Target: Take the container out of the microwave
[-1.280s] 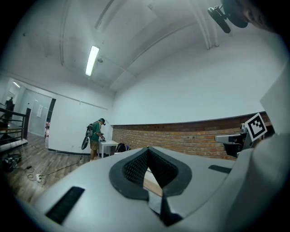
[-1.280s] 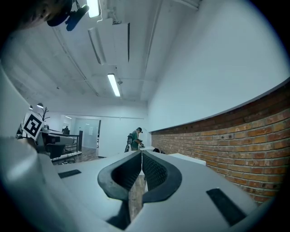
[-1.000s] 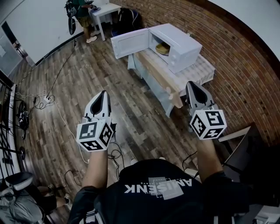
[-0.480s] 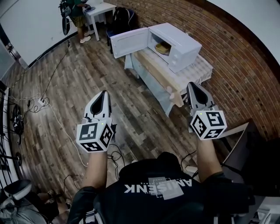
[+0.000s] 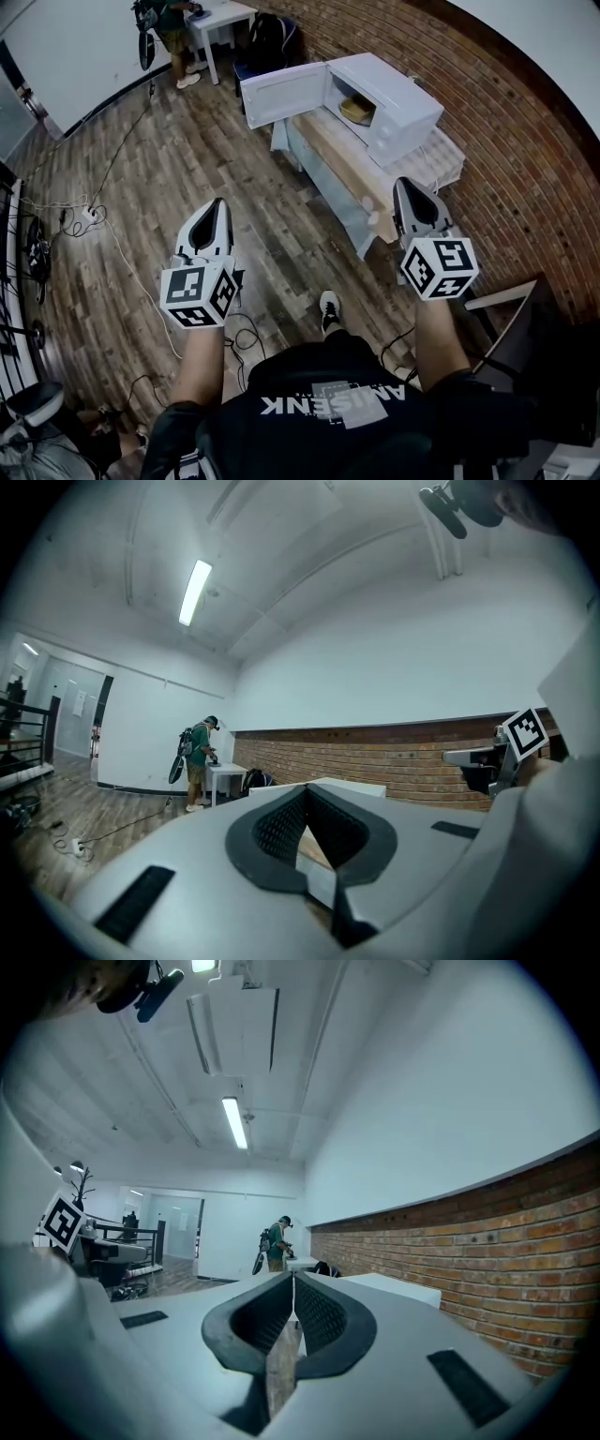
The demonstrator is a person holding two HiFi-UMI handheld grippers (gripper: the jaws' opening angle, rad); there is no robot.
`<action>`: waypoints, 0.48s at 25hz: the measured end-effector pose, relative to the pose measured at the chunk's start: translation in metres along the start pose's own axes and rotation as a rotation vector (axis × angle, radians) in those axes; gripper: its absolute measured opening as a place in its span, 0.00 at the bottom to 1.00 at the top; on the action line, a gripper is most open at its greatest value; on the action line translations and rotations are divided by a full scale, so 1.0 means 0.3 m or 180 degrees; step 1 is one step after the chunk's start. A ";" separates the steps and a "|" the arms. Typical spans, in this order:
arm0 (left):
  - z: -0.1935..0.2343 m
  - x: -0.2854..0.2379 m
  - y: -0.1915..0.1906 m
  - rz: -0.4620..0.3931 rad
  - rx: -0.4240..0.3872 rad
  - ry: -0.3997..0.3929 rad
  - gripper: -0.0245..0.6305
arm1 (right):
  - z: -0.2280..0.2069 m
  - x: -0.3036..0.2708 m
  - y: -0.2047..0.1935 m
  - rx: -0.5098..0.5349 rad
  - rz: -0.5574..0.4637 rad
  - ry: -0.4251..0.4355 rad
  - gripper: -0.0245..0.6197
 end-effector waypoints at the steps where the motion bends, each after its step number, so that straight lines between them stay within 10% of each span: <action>1: -0.003 -0.027 0.007 0.0012 0.0001 0.0024 0.05 | -0.024 -0.027 0.005 0.0003 -0.0005 0.0019 0.10; 12: -0.063 -0.398 0.126 0.0031 -0.0132 0.0202 0.05 | -0.328 -0.324 0.096 0.0014 -0.0084 0.0137 0.10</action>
Point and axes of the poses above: the fingertips, and each gripper's own axes: x backward along the fingers, z to its left, y out of its top, the point moved 9 cm from there along x, backward along the fingers, and after that the axes turned 15 degrees about z, right-handed, at the moved point
